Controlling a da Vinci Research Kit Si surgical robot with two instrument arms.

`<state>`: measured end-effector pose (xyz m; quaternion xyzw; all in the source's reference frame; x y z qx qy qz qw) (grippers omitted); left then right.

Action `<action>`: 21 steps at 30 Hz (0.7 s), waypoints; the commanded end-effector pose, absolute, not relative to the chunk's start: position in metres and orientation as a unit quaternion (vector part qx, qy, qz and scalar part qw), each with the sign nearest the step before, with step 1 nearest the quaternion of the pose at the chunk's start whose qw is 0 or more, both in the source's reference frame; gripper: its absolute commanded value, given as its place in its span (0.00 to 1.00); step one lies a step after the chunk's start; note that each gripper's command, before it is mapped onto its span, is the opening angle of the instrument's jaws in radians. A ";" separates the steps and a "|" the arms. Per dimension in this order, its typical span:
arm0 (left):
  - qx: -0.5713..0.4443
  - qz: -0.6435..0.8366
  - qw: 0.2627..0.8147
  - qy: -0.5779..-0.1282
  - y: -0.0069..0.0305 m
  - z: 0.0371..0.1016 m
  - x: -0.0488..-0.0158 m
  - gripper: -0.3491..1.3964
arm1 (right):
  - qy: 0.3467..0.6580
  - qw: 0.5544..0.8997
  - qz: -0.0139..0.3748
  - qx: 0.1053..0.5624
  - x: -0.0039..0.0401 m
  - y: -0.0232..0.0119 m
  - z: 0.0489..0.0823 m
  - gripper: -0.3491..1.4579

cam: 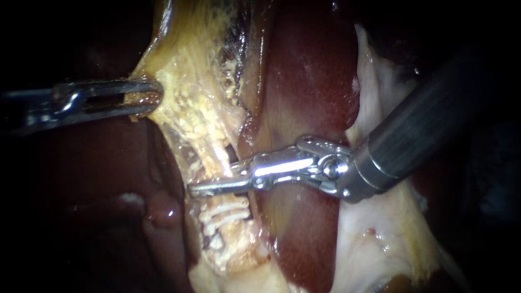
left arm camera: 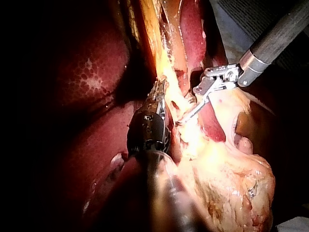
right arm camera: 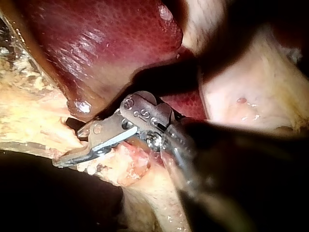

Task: Going back third clip left tube

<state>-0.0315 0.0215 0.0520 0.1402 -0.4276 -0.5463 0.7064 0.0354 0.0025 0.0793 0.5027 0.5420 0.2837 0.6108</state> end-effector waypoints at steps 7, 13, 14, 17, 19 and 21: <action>0.139 -0.547 0.706 -0.428 0.0214 0.0520 -0.0316 0.00 | 0.542 0.611 0.284 0.503 0.0352 0.0025 0.0793 0.04; 0.138 -0.547 0.706 -0.428 0.0212 0.0520 -0.0315 0.00 | 0.556 0.621 0.279 0.477 0.0352 0.0026 0.0794 0.47; 0.138 -0.547 0.706 -0.428 0.0212 0.0520 -0.0315 0.00 | 0.559 0.624 0.282 0.468 0.0351 0.0025 0.0794 0.49; 0.138 -0.547 0.706 -0.428 0.0211 0.0521 -0.0315 0.00 | 0.570 0.632 0.272 0.449 0.0346 0.0024 0.0794 0.51; 0.138 -0.547 0.706 -0.428 0.0211 0.0520 -0.0315 0.00 | 0.577 0.638 0.262 0.437 0.0342 0.0024 0.0794 0.52; 0.138 -0.547 0.706 -0.428 0.0211 0.0520 -0.0315 0.00 | 0.586 0.646 0.250 0.421 0.0337 0.0023 0.0794 0.52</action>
